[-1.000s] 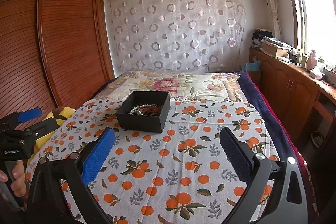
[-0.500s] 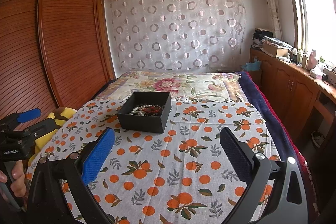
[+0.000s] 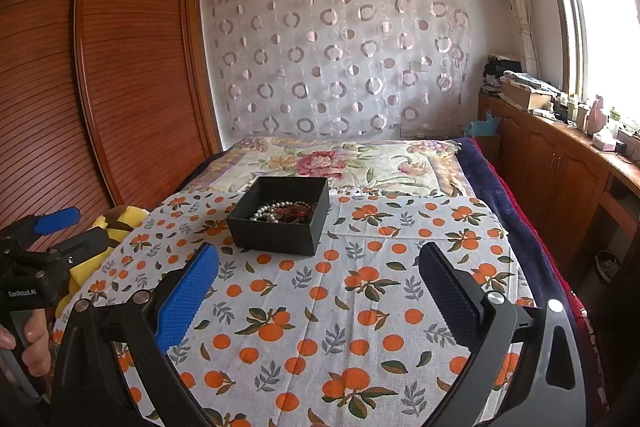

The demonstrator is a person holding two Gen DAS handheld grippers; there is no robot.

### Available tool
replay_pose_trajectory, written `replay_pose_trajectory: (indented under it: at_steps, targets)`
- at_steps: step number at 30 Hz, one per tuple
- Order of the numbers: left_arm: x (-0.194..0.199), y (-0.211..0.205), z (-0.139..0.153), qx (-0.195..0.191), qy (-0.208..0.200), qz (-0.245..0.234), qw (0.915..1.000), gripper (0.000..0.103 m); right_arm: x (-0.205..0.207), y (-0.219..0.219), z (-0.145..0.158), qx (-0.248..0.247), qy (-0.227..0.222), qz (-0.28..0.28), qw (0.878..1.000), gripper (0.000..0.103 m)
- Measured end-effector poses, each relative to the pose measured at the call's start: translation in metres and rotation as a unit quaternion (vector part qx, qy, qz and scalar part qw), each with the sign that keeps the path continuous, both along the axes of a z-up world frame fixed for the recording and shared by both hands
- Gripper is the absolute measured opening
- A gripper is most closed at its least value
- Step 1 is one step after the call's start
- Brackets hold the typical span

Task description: Organize jewelry

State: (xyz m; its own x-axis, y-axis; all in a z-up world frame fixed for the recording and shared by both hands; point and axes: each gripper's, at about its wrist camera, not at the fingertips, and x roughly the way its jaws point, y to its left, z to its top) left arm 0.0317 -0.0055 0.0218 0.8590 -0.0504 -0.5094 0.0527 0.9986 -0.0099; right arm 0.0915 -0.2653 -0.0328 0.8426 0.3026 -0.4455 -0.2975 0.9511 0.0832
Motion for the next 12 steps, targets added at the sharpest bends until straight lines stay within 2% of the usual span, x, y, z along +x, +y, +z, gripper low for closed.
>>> replay_pose_trajectory:
  at_steps: [12]
  targets:
    - [-0.0013,-0.0005,0.0002,0.002,0.001,-0.002,1.0,0.096,-0.0013,0.0023,0.0011,-0.002,0.0,0.0,1.0,0.101]
